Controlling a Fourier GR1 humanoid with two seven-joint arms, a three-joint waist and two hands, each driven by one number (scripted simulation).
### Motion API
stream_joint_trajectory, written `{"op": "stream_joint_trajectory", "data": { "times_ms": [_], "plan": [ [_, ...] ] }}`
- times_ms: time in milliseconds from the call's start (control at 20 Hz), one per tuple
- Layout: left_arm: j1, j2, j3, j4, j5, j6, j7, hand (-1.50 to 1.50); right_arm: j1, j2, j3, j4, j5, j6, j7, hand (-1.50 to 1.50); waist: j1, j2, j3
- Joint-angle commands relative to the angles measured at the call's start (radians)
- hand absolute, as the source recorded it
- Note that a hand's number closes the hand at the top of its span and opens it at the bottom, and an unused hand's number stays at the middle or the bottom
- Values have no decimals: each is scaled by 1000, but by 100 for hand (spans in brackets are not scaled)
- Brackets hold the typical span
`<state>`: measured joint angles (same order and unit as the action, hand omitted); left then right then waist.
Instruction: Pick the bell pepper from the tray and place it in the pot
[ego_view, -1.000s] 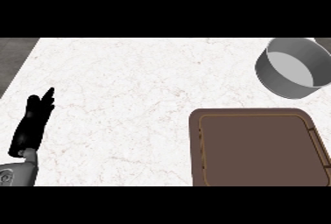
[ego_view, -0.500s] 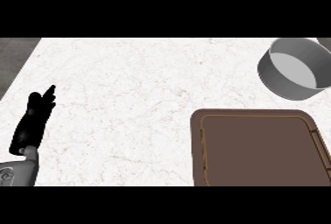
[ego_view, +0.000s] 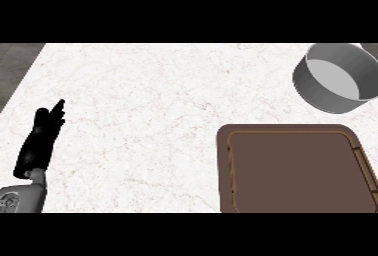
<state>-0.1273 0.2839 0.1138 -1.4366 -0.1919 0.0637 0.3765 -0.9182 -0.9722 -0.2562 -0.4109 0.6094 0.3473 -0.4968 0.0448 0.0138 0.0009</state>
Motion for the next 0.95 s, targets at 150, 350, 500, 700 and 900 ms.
{"op": "stream_joint_trajectory", "data": {
  "times_ms": [150,350,500,700,900],
  "plan": [
    [14,20,18,-29,26,-38,6,0,-65,69,-40,140,-28,27,-12,-150,-1,-1,1],
    [-13,10,23,-17,21,-19,27,0,-98,82,-154,195,-139,44,10,-150,0,2,2],
    [-8,-33,-14,-20,-15,19,10,0,-112,61,-253,231,-225,5,37,-150,-3,5,3],
    [-9,4,12,-24,3,-12,23,0,-86,16,-339,264,-301,-29,34,-150,3,10,5],
    [7,20,34,-29,19,-23,3,0,-21,-55,-401,292,-355,-9,14,-150,1,11,6]
  ]
}}
